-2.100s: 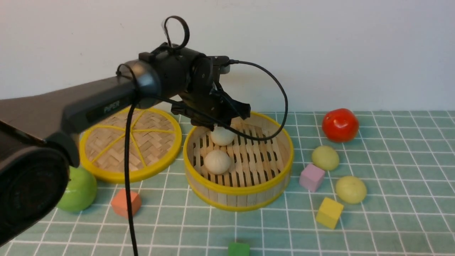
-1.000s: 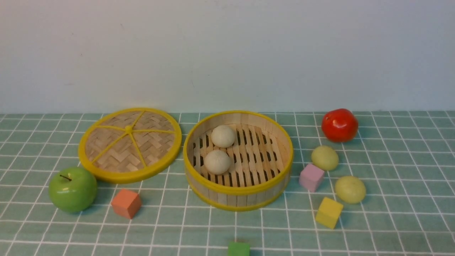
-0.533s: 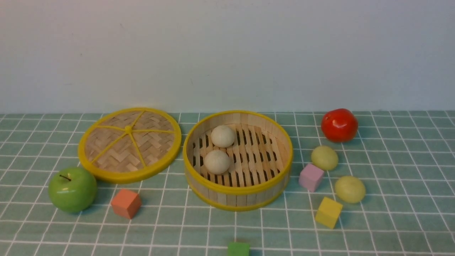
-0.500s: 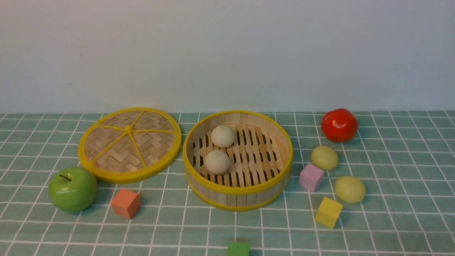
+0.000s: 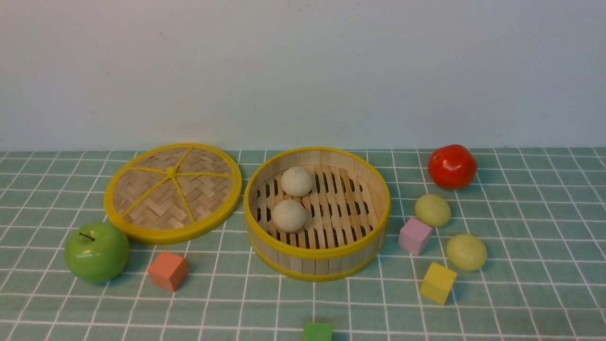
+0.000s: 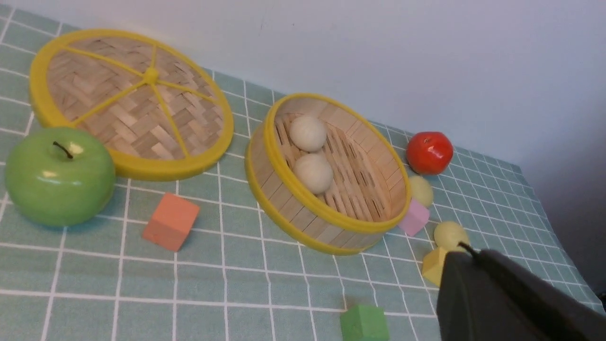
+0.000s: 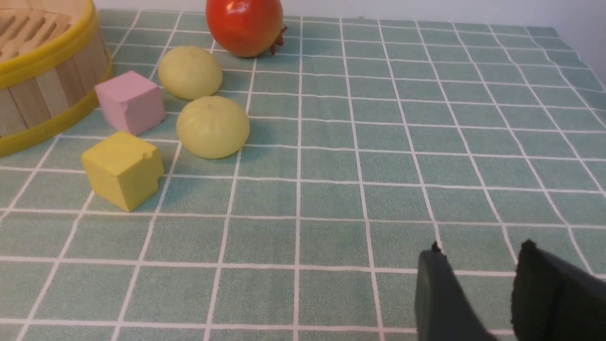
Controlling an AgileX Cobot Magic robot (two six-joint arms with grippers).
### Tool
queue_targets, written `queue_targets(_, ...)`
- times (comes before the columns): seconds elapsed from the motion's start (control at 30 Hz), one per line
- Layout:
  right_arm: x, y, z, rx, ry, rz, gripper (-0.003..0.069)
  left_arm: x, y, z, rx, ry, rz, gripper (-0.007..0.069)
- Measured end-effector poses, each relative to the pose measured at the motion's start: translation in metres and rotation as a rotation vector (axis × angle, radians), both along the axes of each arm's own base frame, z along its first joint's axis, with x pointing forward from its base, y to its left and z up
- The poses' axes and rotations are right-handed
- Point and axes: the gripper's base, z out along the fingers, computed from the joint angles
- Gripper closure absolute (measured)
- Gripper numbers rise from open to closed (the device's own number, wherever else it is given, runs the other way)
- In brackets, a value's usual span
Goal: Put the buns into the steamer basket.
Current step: Use the right arm to grab a steamed stuffed bun
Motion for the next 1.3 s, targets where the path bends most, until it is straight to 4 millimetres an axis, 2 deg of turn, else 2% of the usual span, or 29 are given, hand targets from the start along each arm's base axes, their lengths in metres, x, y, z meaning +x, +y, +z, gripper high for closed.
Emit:
queue_targets(0.23, 0.000, 0.000, 0.000, -0.001, 0.000, 0.000, 0.0419, 0.000, 0.000, -0.001, 0.004, 0.005, 0.001, 0.0638)
queue_targets(0.4, 0.000, 0.000, 0.000, -0.001, 0.000, 0.000, 0.0419, 0.001, 0.004, -0.002, 0.070, 0.001, 0.032, 0.0634)
queue_targets(0.63, 0.000, 0.000, 0.000, -0.001, 0.000, 0.000, 0.0419, 0.010, 0.014, -0.002, 0.201, -0.132, 0.141, 0.0631)
queue_targets(0.73, 0.000, 0.000, 0.000, -0.001, 0.000, 0.000, 0.0419, 0.014, 0.014, -0.014, 0.230, -0.118, 0.164, 0.0627)
queue_targets(0.83, 0.000, 0.000, 0.000, -0.001, 0.000, 0.000, 0.0419, 0.013, 0.016, -0.034, 0.202, -0.096, 0.230, 0.0624)
queue_targets(1.0, 0.000, 0.000, 0.000, -0.001, 0.000, 0.000, 0.0419, 0.011, 0.017, -0.063, 0.215, -0.191, 0.298, 0.0620)
queue_targets(1.03, 0.000, 0.000, 0.000, -0.001, 0.000, 0.000, 0.0419, 0.011, 0.017, -0.064, 0.218, -0.197, 0.306, 0.0620)
queue_targets(1.13, 0.000, 0.000, 0.000, -0.001, 0.000, 0.000, 0.0419, 0.013, 0.016, -0.088, 0.267, -0.232, 0.327, 0.0619)
queue_targets(1.23, 0.000, 0.000, 0.000, -0.001, 0.000, 0.000, 0.0419, 0.013, 0.017, -0.107, 0.288, -0.217, 0.341, 0.0617)
queue_targets(1.3, 0.000, 0.000, 0.000, -0.001, 0.000, 0.000, 0.0419, 0.012, 0.018, -0.127, 0.289, -0.187, 0.364, 0.0615)
